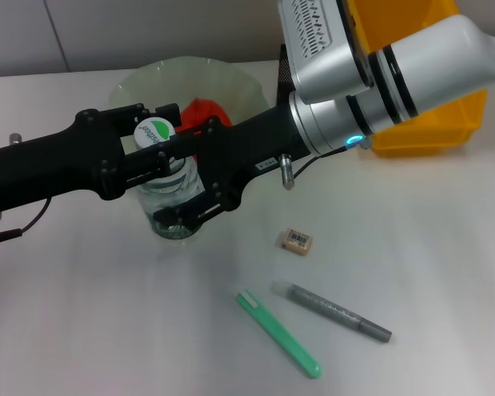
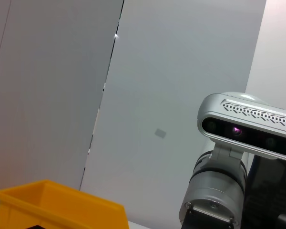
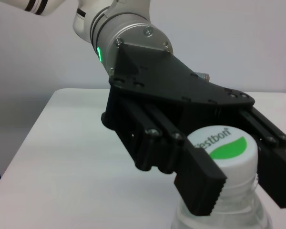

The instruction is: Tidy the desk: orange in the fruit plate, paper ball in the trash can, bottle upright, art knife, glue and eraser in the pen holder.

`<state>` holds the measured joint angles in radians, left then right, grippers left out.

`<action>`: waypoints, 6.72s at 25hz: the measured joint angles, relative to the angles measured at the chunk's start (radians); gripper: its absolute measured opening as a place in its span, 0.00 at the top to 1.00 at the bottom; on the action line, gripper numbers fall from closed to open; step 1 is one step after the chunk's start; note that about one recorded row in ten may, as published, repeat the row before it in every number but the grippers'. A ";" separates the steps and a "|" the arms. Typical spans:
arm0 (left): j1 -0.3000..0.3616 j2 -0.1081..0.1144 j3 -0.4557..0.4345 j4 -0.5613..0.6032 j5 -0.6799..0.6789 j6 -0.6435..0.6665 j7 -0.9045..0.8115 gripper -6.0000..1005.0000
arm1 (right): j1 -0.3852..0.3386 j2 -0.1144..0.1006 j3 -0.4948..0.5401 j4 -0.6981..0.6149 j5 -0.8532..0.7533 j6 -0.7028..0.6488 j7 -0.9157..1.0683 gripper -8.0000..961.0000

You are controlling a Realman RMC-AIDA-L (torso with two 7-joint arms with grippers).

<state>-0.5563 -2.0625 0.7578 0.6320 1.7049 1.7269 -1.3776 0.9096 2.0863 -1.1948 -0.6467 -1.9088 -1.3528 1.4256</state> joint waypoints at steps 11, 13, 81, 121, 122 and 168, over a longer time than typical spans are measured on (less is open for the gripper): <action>-0.007 0.004 0.007 0.001 0.005 -0.011 -0.047 0.54 | -0.007 0.000 -0.001 -0.001 0.012 0.013 0.000 0.18; -0.007 0.004 0.007 0.001 0.005 -0.011 -0.047 0.54 | -0.009 0.000 0.000 -0.001 0.013 0.014 0.000 0.18; 0.012 0.010 -0.071 0.001 -0.013 -0.009 -0.063 0.88 | -0.029 0.003 -0.078 0.043 0.115 0.078 0.006 0.23; 0.073 0.024 -0.040 -0.011 -0.004 -0.023 0.083 0.17 | -0.206 -0.007 -0.062 -0.212 0.156 -0.037 0.082 0.30; 0.073 0.024 -0.040 -0.011 -0.004 -0.023 0.083 0.17 | -0.214 -0.007 -0.059 -0.222 0.156 -0.046 0.086 0.30; -0.024 -0.008 -0.029 -0.076 0.129 -0.132 0.196 0.26 | -0.670 -0.019 0.562 -0.387 -0.030 -0.394 0.134 0.30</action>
<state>-0.5806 -2.0709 0.7290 0.5557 1.8338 1.5951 -1.1816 0.2392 2.0676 -0.6325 -1.0338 -1.9385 -1.7470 1.5592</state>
